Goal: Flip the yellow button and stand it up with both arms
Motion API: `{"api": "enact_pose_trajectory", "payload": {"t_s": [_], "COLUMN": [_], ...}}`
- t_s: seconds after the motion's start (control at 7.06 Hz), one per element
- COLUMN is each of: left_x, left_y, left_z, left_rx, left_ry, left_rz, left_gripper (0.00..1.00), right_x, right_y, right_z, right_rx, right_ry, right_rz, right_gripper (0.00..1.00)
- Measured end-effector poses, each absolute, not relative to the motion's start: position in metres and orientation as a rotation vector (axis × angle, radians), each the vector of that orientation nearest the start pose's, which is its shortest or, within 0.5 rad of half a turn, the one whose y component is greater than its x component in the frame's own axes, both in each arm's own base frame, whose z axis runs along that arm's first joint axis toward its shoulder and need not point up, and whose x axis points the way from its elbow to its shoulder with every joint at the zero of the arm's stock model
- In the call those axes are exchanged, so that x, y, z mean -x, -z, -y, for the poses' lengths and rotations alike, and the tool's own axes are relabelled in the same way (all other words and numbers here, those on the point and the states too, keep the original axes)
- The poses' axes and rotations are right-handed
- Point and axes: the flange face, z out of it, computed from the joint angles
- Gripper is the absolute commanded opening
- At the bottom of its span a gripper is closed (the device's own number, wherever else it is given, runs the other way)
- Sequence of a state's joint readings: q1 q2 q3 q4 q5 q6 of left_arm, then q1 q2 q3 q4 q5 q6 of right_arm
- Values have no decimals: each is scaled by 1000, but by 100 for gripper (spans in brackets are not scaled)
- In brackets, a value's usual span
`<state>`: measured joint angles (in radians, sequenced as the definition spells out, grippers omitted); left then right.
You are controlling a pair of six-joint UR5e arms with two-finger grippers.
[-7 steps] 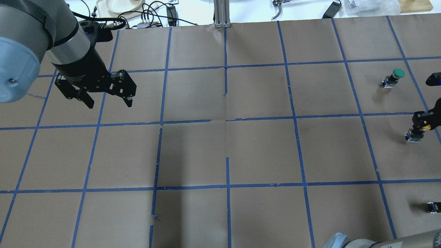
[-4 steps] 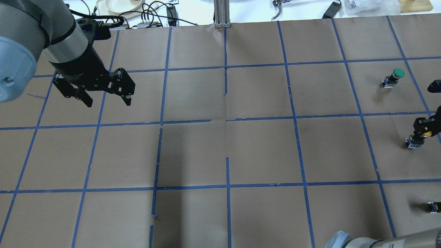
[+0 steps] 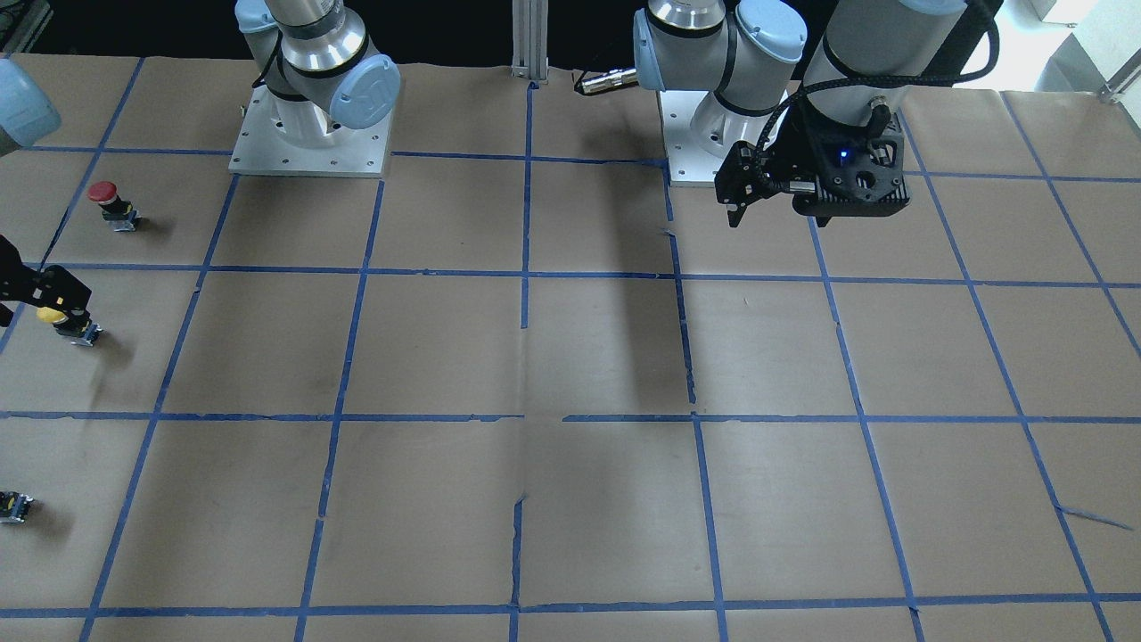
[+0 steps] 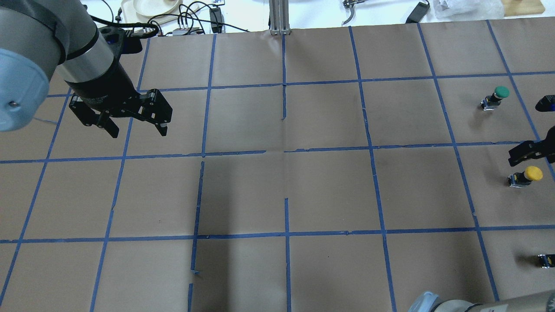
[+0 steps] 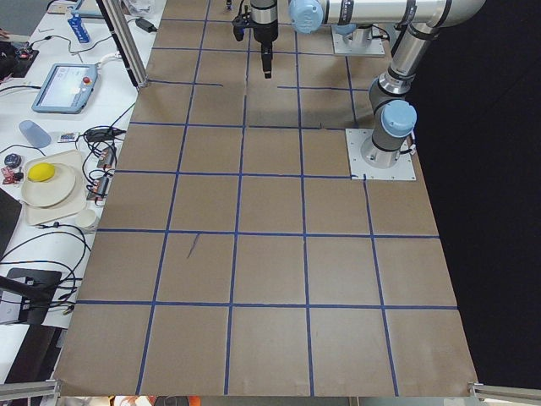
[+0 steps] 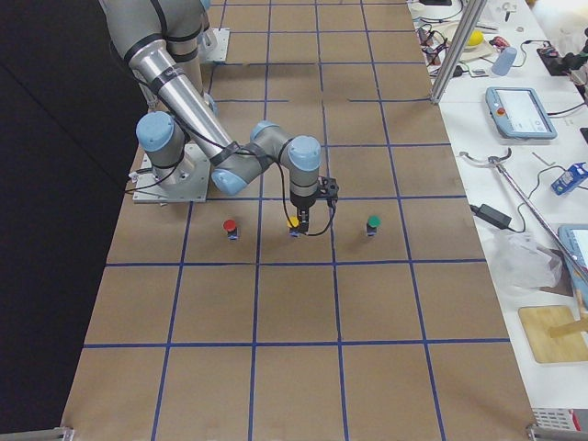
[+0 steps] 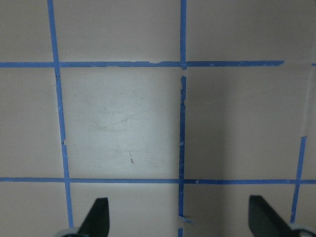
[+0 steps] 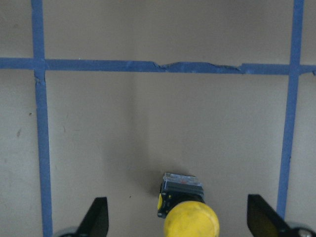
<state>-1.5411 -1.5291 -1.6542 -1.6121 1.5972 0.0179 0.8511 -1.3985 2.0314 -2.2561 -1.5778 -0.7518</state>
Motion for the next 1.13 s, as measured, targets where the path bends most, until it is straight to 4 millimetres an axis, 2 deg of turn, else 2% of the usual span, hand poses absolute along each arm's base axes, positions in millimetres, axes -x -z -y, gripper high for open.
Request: {"api": "enact_pose_trajectory", "payload": {"t_s": [0.14, 0.28, 0.57, 0.71, 0.85, 1.13], "left_x": [117, 117, 117, 118, 118, 118], "left_y": [-461, -459, -456, -455, -454, -455], "left_z": [470, 471, 472, 472, 472, 472], "left_rx": [17, 17, 21, 28, 31, 33], "left_ry": [-139, -145, -154, -158, -157, -154], "left_rz": [-3113, -3112, -3115, -3119, -3121, -3122], "left_gripper": [100, 100, 100, 100, 100, 100], "right_x": [221, 210, 167, 132, 87, -15], "right_y": [-275, -311, -403, -442, -472, -507], "right_z": [462, 467, 462, 454, 446, 434], "right_rx": [74, 111, 193, 227, 240, 148], "right_ry": [56, 41, -12, -41, -71, -77], "right_rz": [-3179, -3169, -3137, -3121, -3113, -3130], "right_gripper": [100, 100, 100, 100, 100, 100]}}
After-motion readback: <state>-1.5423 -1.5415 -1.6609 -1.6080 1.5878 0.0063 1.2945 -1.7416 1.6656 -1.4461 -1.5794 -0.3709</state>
